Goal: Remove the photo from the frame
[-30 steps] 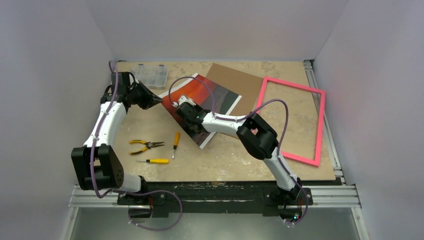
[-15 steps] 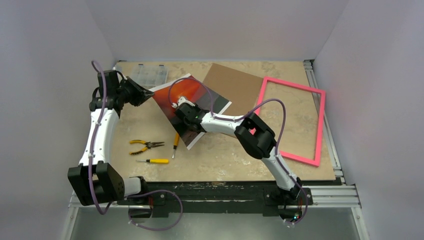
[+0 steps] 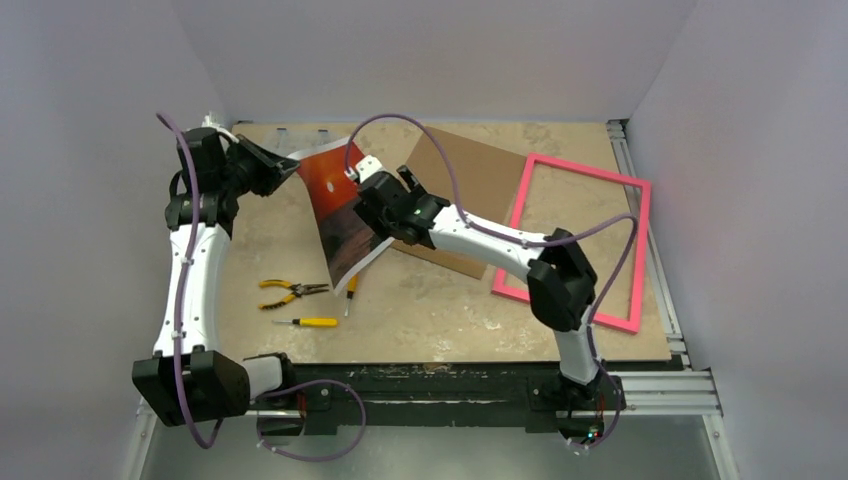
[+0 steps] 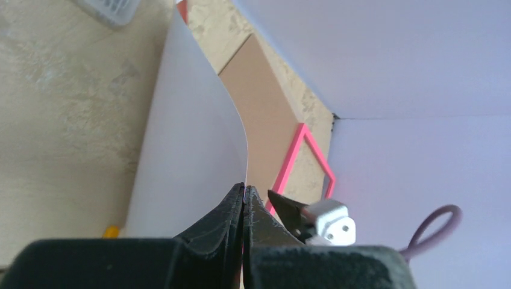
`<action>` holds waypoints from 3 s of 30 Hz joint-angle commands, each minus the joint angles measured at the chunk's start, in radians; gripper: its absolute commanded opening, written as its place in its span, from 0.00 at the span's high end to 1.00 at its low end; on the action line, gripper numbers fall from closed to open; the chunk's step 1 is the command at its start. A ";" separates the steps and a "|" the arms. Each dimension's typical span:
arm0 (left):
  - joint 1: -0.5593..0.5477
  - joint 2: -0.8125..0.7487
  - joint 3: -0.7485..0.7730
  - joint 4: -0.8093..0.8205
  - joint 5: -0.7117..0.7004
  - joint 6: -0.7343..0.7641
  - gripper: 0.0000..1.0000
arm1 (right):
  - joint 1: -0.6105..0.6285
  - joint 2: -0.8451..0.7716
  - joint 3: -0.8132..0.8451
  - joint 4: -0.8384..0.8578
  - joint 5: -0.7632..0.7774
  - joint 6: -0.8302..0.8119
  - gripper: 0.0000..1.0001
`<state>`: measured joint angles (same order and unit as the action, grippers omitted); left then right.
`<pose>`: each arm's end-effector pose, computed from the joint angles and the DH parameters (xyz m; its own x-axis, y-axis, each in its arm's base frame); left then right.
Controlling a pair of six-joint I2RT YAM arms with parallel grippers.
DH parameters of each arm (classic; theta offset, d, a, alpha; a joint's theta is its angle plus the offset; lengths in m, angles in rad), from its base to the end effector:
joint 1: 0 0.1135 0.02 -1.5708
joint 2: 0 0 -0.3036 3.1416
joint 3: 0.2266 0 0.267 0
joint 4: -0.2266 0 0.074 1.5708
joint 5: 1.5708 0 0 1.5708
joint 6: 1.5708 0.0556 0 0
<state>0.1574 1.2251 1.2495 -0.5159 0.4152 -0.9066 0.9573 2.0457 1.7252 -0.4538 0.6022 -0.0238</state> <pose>0.2858 0.0227 0.4065 -0.4510 -0.8011 -0.3936 -0.2389 0.5332 -0.8116 0.3196 0.3991 0.2747 -0.3920 -0.5907 -0.7053 -0.4501 0.7917 -0.4130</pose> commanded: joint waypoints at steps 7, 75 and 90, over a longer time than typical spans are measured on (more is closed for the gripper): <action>0.010 -0.070 0.076 0.180 0.054 -0.127 1.00 | -0.002 -0.295 -0.102 0.072 -0.287 0.117 0.09; -0.285 0.232 -0.291 0.613 -0.223 -0.316 1.00 | -0.264 -0.902 -0.883 0.249 -0.582 0.647 0.04; -0.314 0.029 -0.479 0.283 -0.318 -0.305 1.00 | 0.034 -0.636 -0.676 0.113 -0.380 0.468 0.03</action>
<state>-0.1383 1.2930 0.7860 -0.1387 0.1200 -1.2121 0.8711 1.3338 0.8417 -0.2642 0.0574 0.5499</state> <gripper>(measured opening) 0.003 0.962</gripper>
